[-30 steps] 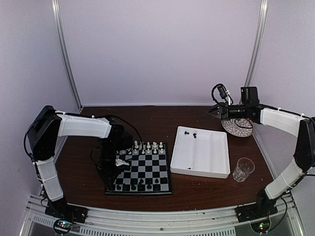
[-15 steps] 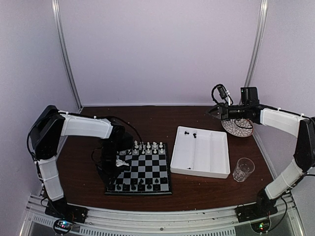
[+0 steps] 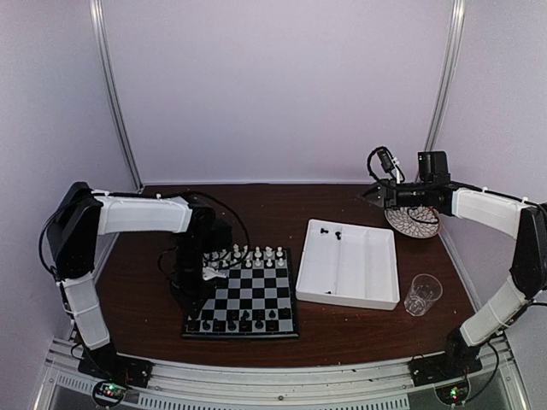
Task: Set up the chess pieces on the board
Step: Place the rook at h8, then move the rook to a8.
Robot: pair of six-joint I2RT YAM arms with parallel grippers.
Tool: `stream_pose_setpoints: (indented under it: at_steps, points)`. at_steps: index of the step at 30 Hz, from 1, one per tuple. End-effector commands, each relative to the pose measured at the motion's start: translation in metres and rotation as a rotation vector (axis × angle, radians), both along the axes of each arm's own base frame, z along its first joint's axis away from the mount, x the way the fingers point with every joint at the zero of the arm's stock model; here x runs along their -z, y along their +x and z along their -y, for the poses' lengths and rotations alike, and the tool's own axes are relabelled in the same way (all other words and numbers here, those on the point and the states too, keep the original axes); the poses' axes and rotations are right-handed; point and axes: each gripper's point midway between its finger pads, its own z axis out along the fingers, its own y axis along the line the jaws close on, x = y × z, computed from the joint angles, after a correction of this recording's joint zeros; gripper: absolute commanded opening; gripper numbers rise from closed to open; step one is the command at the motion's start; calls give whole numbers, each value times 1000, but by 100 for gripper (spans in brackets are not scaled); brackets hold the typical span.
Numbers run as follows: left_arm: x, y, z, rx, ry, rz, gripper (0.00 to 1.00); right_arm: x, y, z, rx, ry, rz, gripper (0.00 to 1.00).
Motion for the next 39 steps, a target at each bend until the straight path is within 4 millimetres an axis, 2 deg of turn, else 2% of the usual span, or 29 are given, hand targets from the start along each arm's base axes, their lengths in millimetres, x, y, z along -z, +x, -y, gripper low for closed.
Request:
stream_pose_setpoints:
  at_steps: [1, 4, 6, 9, 14, 17, 19, 20, 23, 25, 29, 34, 39]
  points:
    - [-61, 15, 0, -27, -57, 144, 27, -9, -6, 2, -19, -32, 57, 47]
    - [-85, 25, 2, -30, -115, 253, 29, -1, -22, -11, -103, -150, 106, 45]
    - [-99, 42, 4, -31, -149, 367, 31, 14, -44, -30, -215, -276, 146, 43]
    - [-119, 82, 7, -63, -234, 588, 31, 41, -84, -62, -410, -459, 230, 41]
    - [-148, 160, 18, -234, -498, 912, 32, 70, -150, -110, -736, -623, 316, 37]
    - [-168, 197, 13, -287, -585, 1119, 35, 87, -177, -128, -868, -716, 379, 35]
    - [-177, 213, 9, -325, -599, 1236, 38, 99, -195, -141, -943, -762, 426, 35]
    - [-185, 218, 12, -323, -641, 1284, 38, 106, -202, -145, -973, -792, 441, 35]
    - [-182, 215, 8, -326, -699, 1310, 39, 123, -215, -155, -1046, -878, 475, 37]
    - [-173, 214, -7, -400, -720, 1283, 40, 135, -219, -160, -1076, -919, 486, 38]
    - [-182, 207, -20, -432, -734, 1302, 41, 146, -217, -173, -1082, -954, 495, 38]
    - [-194, 203, -21, -424, -768, 1326, 42, 154, -206, -189, -1051, -1005, 511, 37]
    - [-193, 203, -19, -424, -783, 1302, 42, 157, -206, -202, -1066, -1018, 545, 36]
